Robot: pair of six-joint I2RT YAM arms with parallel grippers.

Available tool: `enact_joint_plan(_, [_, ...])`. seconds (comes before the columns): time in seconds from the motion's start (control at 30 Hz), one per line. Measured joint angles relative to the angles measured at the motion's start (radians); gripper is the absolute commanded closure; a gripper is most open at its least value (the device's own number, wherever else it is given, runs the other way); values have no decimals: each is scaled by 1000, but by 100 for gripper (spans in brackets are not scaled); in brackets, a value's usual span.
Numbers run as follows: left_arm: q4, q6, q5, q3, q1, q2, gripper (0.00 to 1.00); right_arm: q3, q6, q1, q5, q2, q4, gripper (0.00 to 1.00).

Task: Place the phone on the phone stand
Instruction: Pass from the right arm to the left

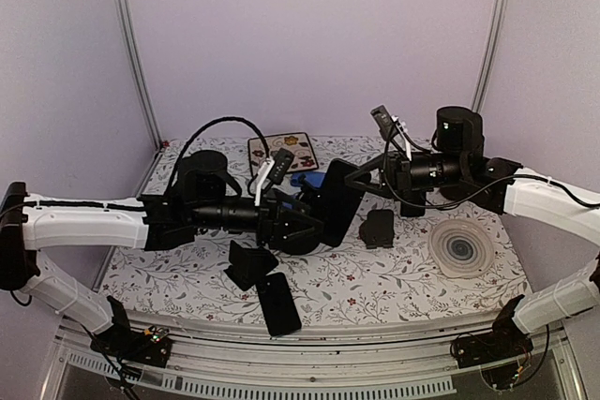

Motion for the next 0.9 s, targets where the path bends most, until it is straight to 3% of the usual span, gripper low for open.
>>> enact_joint_plan(0.33, [71,-45,116,-3,0,51,58,0,-27,0,-61,0,0,98])
enact_joint_plan(0.43, [81,-53,129,-3,0,71,72,-1,-29,0,-71,-1,0,98])
enact_joint_plan(0.57, [98,-61,145,-2,-5,99,100,-8,-29,0,-79,-1,3,97])
enact_joint_plan(0.6, [103,-61,152,-2,-6,104,100,-11,-30,0,-78,0,3,95])
enact_joint_plan(0.63, [114,-50,179,-2,-8,107,100,-13,-30,-1,-85,0,1,90])
enact_joint_plan(0.73, [129,-56,185,-2,-13,110,100,-14,-31,-5,-105,-4,2,49])
enact_joint_plan(0.9, [117,-65,154,-2,-15,121,100,-15,-31,-5,-31,-11,4,17])
